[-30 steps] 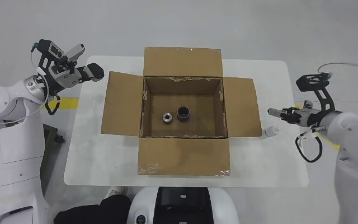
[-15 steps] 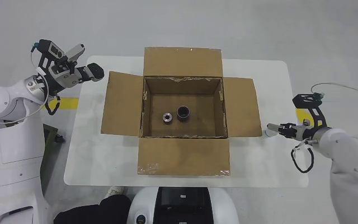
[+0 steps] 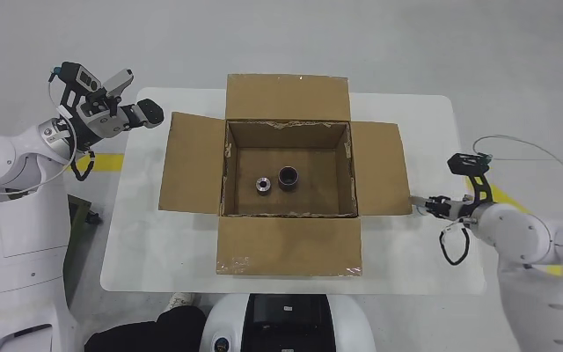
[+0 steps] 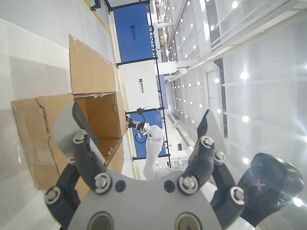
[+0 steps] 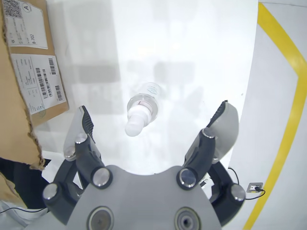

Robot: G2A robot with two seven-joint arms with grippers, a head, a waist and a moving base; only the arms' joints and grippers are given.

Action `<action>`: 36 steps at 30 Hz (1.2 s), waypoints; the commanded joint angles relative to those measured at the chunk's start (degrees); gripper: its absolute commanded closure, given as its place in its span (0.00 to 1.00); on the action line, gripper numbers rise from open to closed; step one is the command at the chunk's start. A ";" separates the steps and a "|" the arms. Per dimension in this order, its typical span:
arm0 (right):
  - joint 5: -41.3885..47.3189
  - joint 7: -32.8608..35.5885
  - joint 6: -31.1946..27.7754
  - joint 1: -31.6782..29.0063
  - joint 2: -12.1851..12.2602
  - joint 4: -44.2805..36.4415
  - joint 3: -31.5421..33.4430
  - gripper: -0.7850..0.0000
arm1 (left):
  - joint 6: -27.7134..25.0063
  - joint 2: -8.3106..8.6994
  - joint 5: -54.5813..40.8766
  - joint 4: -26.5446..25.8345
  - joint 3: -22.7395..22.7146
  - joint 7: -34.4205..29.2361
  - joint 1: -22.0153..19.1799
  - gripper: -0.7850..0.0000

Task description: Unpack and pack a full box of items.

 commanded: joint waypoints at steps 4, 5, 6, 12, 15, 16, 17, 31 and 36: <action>-0.77 -0.52 1.61 0.85 -0.05 1.16 -2.17 0.00 | 0.00 0.00 0.00 0.00 0.00 0.00 0.00 0.00; -0.95 -0.65 2.05 1.05 -0.07 1.41 -2.75 0.00 | 0.00 0.00 0.00 0.00 0.00 0.00 0.00 0.00; -1.13 -0.65 2.35 1.15 -0.08 1.59 -3.18 0.00 | 0.00 0.00 0.00 0.00 0.00 0.00 0.00 0.00; -1.60 -0.85 4.06 1.39 -0.12 2.18 -4.61 0.06 | 0.00 0.00 0.00 0.00 0.00 0.00 0.00 0.00; -1.98 -0.97 4.58 1.47 -0.12 2.40 -5.26 0.18 | 0.00 0.00 0.00 0.00 0.00 0.00 0.00 0.00; -2.19 -0.97 4.78 1.53 -0.12 2.50 -5.44 0.22 | 0.00 0.00 0.00 0.00 0.00 0.00 0.00 0.00; -2.38 -0.98 4.97 1.61 -0.12 2.61 -5.62 0.29 | 0.00 0.00 0.00 0.00 0.00 0.00 0.00 0.00; -5.34 0.39 7.50 1.72 -0.01 0.70 -7.24 0.84 | 0.00 0.00 0.00 0.00 0.00 0.00 0.00 0.00; -5.98 1.37 8.16 1.05 0.11 -2.25 -6.53 1.00 | 0.00 0.00 0.00 0.00 0.00 0.00 0.00 0.00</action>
